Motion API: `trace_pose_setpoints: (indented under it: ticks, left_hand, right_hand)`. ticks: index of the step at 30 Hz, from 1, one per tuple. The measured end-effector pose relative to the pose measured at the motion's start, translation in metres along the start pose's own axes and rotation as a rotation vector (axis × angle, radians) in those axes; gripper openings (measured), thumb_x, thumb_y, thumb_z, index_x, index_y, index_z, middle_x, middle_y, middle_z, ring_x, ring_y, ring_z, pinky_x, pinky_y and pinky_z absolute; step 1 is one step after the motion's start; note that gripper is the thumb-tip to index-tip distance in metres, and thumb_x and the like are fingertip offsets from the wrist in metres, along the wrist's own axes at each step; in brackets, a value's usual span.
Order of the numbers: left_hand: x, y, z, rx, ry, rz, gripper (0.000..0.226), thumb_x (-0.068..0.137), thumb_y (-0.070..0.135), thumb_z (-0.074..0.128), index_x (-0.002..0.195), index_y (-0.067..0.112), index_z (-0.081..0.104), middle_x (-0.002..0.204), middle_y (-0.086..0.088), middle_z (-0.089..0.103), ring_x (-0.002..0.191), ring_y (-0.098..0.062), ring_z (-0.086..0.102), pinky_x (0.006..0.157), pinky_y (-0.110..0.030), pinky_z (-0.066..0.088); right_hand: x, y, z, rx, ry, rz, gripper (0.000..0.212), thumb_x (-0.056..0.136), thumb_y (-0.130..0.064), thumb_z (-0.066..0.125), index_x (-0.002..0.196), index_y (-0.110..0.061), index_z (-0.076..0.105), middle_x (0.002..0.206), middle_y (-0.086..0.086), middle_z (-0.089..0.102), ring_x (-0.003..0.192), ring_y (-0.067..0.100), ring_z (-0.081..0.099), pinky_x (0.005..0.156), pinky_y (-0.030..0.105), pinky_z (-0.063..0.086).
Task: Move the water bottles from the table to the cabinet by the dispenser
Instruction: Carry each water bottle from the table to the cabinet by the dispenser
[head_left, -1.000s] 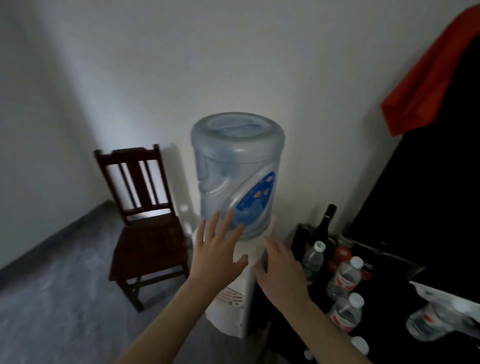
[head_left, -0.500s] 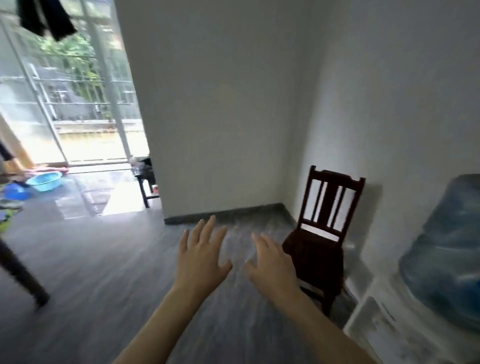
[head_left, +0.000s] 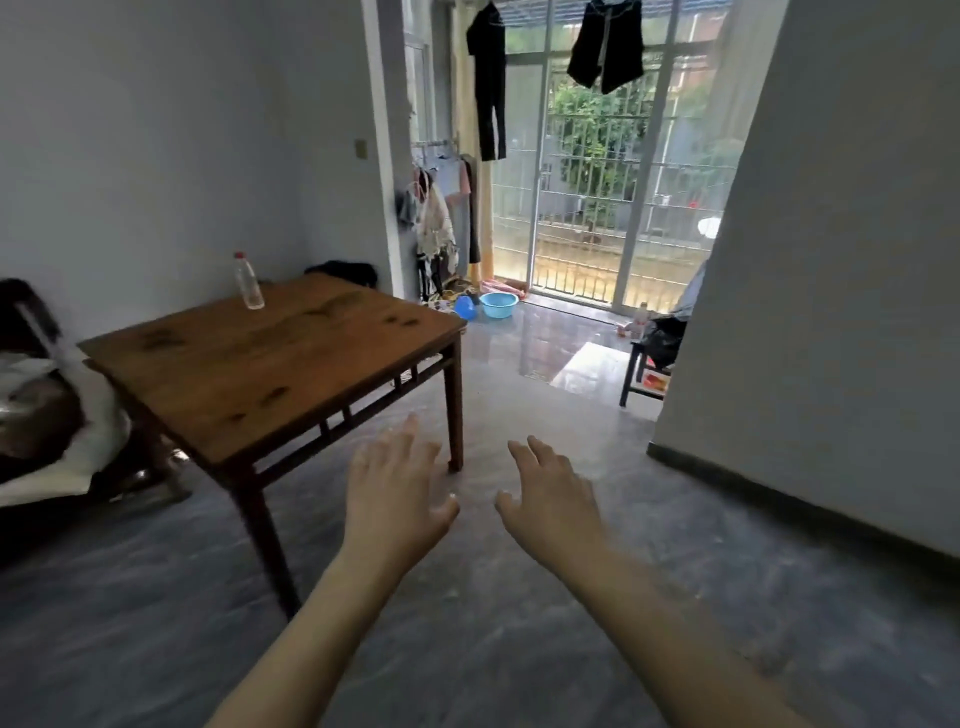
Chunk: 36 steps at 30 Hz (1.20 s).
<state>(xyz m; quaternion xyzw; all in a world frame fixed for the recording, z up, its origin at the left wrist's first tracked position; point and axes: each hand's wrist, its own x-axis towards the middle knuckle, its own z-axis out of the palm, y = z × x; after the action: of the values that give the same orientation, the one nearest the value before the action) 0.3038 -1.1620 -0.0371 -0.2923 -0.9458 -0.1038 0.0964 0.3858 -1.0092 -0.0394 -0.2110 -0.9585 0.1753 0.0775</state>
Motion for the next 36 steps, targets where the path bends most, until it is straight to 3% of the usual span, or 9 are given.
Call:
trace_pose_setpoints:
  ticks: [6,13,24,36]
  left_hand:
    - [0.003,-0.056,-0.009,0.04,-0.036,-0.155,0.075,0.092,0.056,0.056,0.157,0.031,0.028,0.169,-0.003,0.011,0.155,-0.026,0.014,0.124,-0.047,0.012]
    - [0.037,-0.048,-0.002,0.026,-0.109,-0.235,0.075,0.093,0.057,0.054,0.158,0.031,0.025,0.17,-0.001,0.008,0.156,-0.024,0.009,0.125,-0.045,0.008]
    - [0.136,0.022,0.034,0.033,-0.137,-0.151,0.072,0.093,0.057,0.054,0.156,0.035,0.027,0.169,0.001,0.015,0.155,-0.021,0.014,0.125,-0.044,0.011]
    - [0.34,0.044,0.1,0.029,-0.158,-0.062,0.073,0.09,0.058,0.057,0.154,0.033,0.032,0.168,0.0,0.017,0.153,-0.024,0.019,0.124,-0.048,0.021]
  right_hand:
    - [0.036,-0.051,0.023,-0.013,-0.081,-0.161,0.064,0.095,-0.037,0.049,0.153,-0.024,0.027,0.162,0.0,0.023,0.146,0.024,0.027,0.114,0.044,0.029]
    - [0.079,-0.029,0.011,0.027,-0.07,-0.188,0.061,0.095,-0.038,0.05,0.151,-0.025,0.03,0.16,0.0,0.027,0.144,0.024,0.03,0.112,0.042,0.032]
    - [0.173,0.065,-0.028,0.005,-0.034,-0.086,0.064,0.093,-0.042,0.052,0.151,-0.025,0.032,0.16,0.001,0.027,0.143,0.026,0.032,0.112,0.047,0.033]
    - [0.355,0.127,-0.03,-0.051,-0.034,-0.025,0.065,0.094,-0.042,0.051,0.153,-0.026,0.028,0.163,0.002,0.022,0.145,0.025,0.027,0.111,0.046,0.033]
